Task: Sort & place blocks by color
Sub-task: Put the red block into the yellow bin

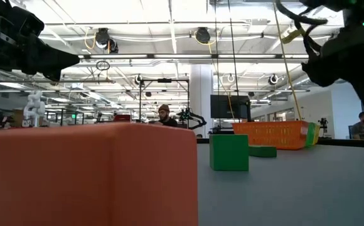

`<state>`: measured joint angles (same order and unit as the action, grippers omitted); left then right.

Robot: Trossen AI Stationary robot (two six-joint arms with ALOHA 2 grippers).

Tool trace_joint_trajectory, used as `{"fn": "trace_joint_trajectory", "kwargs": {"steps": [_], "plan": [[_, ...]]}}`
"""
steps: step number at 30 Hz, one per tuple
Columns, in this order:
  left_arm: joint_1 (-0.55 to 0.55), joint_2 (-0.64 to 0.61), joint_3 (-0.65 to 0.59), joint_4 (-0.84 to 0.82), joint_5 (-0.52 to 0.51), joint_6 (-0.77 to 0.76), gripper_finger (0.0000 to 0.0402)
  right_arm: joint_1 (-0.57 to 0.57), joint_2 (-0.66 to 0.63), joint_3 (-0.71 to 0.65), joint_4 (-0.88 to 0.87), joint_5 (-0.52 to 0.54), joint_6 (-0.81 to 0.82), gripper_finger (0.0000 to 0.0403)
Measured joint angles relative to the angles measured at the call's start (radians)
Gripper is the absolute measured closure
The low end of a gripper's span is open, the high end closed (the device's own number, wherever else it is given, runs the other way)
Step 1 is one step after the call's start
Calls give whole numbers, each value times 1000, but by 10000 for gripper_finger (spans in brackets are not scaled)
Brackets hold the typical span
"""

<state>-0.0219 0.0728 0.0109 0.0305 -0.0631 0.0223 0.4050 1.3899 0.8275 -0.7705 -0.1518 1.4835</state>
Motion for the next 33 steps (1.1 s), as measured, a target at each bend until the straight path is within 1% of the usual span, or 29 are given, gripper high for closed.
{"fn": "trace_joint_trajectory", "kwargs": {"steps": [3, 9, 12, 25, 30, 33], "plan": [[0, 0, 0, 0, 0, 0, 378, 17, 0, -37, 29, 1, 37, 121], [0, 0, 0, 0, 0, 0, 378, 32, 0, -83, 48, 17, 69, 137], [0, 0, 0, 0, 0, 0, 378, 36, 0, -90, 79, 48, 70, 146], [0, 0, 0, 0, 0, 0, 378, 35, 0, -90, 75, 55, 72, 185], [0, 0, 0, 0, 0, 0, 378, 35, 46, -90, 41, 48, 65, 207], [0, 0, 0, 1, 0, 0, 378, 35, 82, -84, 47, 23, 37, 218]]}}
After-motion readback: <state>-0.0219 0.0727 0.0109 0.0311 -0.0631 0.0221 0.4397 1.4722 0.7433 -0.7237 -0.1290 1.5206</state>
